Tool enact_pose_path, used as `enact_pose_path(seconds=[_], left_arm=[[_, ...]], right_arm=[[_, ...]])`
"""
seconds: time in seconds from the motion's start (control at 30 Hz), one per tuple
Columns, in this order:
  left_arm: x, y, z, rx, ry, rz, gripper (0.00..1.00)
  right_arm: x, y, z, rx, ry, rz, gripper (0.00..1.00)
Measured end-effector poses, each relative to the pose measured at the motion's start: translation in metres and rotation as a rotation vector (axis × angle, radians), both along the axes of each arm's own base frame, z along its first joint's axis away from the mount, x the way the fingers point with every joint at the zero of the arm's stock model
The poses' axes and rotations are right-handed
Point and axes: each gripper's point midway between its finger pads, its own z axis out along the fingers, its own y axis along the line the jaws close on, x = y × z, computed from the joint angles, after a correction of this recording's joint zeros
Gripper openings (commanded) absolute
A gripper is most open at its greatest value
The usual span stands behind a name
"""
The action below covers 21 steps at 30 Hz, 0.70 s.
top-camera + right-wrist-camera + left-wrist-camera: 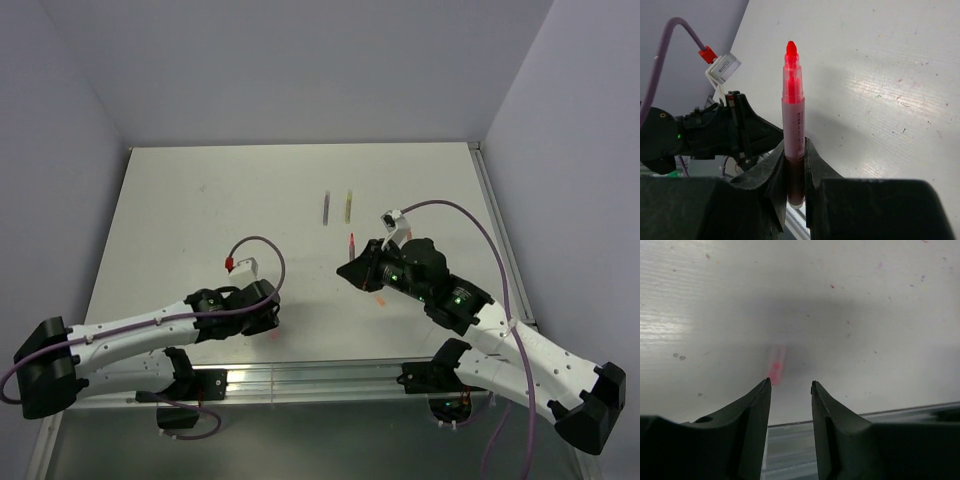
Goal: Insert the pens into the pen caps
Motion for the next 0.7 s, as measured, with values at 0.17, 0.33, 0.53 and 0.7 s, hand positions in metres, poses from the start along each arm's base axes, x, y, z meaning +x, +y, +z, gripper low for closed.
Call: enact_pose_path(seconds=[0.17, 0.33, 0.53, 0.7], left_arm=[[0.001, 0.014, -0.027, 0.136, 0.032, 0.041, 0.43], [0.002, 0.017, -0.038, 0.203, 0.044, 0.047, 0.42], [0.008, 0.006, -0.038, 0.198, 0.028, 0.028, 0.42], [0.008, 0.002, -0.046, 0.212, 0.04, 0.004, 0.41]], right_arm=[[-0.003, -0.001, -0.006, -0.004, 0.009, 0.009, 0.0], [-0.004, -0.001, -0.007, -0.004, 0.01, 0.012, 0.0], [-0.004, -0.001, -0.006, -0.004, 0.007, 0.013, 0.0], [-0.005, -0.002, -0.005, 0.002, -0.001, 0.013, 0.0]])
